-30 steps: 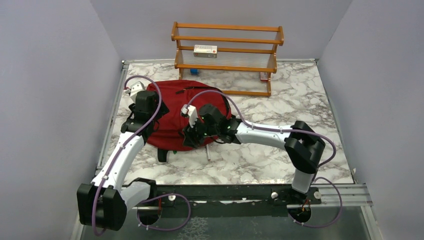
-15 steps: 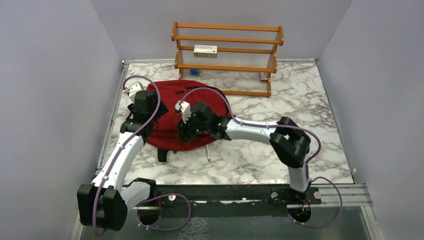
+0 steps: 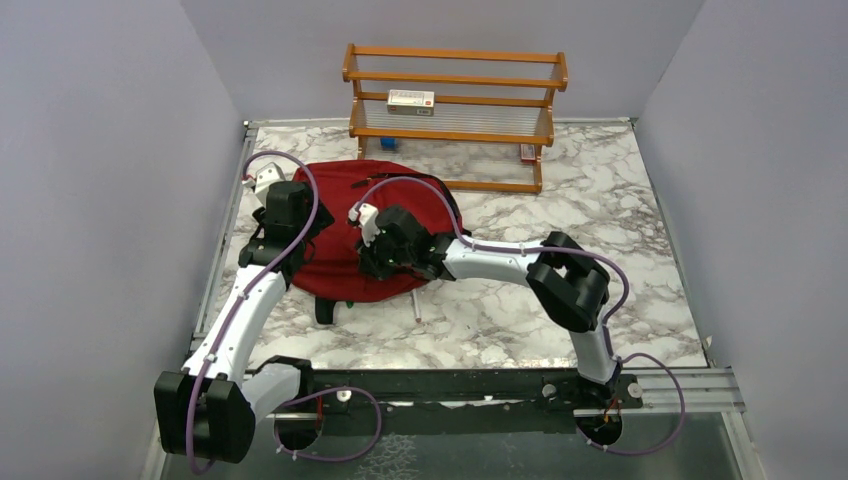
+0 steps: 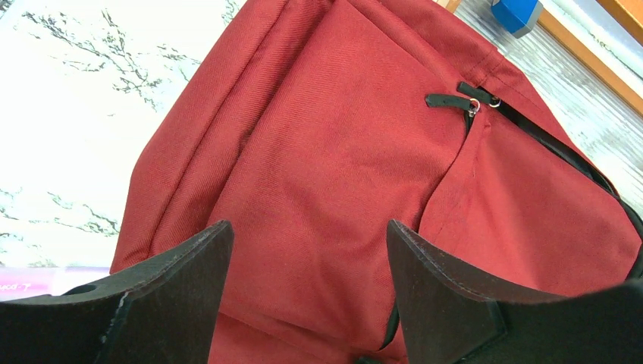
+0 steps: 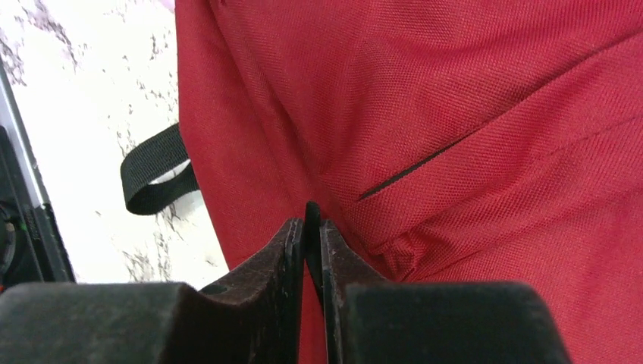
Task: Pack the student bag
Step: Unzip the student bag at the center of the board.
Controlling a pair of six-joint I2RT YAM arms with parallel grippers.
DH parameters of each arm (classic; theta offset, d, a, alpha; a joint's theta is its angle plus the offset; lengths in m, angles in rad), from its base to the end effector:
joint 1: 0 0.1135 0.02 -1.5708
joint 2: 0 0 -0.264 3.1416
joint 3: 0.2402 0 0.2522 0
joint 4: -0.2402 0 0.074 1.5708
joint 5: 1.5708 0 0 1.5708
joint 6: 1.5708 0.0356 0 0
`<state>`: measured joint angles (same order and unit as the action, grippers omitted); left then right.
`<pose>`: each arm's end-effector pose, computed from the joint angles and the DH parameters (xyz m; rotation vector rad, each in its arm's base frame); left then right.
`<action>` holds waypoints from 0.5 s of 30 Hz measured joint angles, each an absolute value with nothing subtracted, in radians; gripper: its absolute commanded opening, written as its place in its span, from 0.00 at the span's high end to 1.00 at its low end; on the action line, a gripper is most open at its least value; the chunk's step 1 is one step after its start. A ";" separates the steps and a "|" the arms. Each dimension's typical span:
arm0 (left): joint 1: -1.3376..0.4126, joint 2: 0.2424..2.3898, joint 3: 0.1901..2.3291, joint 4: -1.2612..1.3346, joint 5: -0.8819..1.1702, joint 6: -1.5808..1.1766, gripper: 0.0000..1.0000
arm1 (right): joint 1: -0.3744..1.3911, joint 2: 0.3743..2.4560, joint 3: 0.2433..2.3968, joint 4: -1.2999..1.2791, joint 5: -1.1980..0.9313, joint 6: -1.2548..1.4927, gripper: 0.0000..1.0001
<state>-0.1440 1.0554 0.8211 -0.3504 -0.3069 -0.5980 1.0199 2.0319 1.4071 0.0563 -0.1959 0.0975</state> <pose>0.2312 -0.0227 0.2851 -0.6486 2.0254 -0.1074 0.2365 0.3982 0.1967 -1.1098 1.9611 0.8409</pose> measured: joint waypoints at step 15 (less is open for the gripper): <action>-0.139 1.051 0.780 -0.352 -0.218 -0.621 0.23 | 1.020 1.899 1.279 0.141 -0.191 0.153 0.99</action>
<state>-0.1387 1.0512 0.7799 -0.3515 -0.2180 -0.6209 1.0199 1.8992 1.2789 0.1413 -0.1913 0.1528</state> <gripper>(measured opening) 0.766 0.014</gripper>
